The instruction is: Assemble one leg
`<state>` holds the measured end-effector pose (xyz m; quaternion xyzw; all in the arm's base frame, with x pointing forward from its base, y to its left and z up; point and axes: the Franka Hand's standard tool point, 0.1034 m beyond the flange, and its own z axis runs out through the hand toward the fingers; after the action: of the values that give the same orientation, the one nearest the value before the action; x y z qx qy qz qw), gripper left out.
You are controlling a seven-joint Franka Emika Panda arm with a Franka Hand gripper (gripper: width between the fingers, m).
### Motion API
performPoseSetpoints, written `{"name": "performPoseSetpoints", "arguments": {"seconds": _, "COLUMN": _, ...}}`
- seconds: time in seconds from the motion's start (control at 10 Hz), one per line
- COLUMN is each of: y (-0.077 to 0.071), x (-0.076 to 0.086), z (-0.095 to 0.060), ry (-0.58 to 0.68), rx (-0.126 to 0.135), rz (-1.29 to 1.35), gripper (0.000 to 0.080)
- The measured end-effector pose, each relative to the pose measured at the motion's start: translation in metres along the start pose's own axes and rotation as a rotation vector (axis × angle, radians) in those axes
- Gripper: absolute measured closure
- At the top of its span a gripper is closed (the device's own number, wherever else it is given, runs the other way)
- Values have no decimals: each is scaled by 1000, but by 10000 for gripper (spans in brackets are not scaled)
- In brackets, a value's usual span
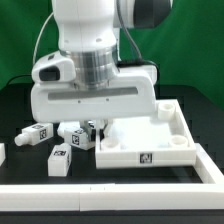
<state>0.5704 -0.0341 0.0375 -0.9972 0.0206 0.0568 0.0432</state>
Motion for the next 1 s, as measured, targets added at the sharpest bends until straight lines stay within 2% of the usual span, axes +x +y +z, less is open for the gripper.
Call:
{"name": "performPoseSetpoints", "arguments": {"seconds": 0.2, "y": 0, "x": 19, "z": 15, "ry": 3, "rx": -1, "rz": 1, "gripper": 745}}
{"name": "performPoseSetpoints", "arguments": {"seconds": 0.4, "y": -1, "x": 30, "z": 17, "ry": 3, "rx": 2, "rz": 5, "gripper": 745}}
{"name": "performPoseSetpoints", "arguments": {"seconds": 0.8, "y": -2, "x": 29, "z": 19, "ry": 1, "rx": 3, "rz": 13, "gripper": 745}}
{"name": "performPoseSetpoints", "arguments": {"seconds": 1.0, "y": -11, "x": 37, "z": 19, "ry": 11, "rx": -3, "rz": 15, "gripper": 745}}
